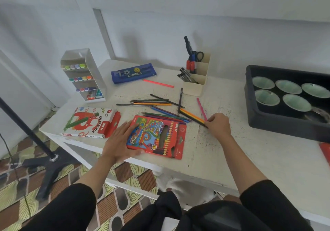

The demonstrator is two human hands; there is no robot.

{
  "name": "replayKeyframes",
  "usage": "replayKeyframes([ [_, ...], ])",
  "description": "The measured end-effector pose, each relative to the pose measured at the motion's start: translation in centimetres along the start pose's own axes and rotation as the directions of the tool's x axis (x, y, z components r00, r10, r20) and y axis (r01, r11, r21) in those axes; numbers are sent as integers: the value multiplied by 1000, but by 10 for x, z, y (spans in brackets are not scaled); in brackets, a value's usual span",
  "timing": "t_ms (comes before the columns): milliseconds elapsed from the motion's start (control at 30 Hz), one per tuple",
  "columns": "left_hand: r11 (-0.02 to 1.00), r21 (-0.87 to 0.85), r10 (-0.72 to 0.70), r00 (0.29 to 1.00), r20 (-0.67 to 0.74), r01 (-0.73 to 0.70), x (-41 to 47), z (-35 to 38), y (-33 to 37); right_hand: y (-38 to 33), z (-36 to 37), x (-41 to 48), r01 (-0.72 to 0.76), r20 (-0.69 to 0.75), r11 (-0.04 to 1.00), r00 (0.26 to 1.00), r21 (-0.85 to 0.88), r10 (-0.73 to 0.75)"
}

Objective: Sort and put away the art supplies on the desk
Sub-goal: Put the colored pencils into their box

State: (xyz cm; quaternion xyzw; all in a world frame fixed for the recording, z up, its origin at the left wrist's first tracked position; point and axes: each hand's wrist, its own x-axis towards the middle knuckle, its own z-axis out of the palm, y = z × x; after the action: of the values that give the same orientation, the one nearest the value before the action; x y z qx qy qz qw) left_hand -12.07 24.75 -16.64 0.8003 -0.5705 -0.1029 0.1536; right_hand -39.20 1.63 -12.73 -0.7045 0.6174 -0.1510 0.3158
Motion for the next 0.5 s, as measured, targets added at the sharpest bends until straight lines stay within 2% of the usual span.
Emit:
replayKeyframes([
  [133,1000,6,2,1000,1,-2,0,0,1,11,-18,-12,20,-55,987,998,160,-11],
  [233,1000,3,-6,1000,-4,6,0,0,2,31,-37,-29,77,0,967,997,245,-79],
  [500,1000,7,-28,1000,9,28,0,2,6,56,-53,-53,87,269,988,956,131,-120],
])
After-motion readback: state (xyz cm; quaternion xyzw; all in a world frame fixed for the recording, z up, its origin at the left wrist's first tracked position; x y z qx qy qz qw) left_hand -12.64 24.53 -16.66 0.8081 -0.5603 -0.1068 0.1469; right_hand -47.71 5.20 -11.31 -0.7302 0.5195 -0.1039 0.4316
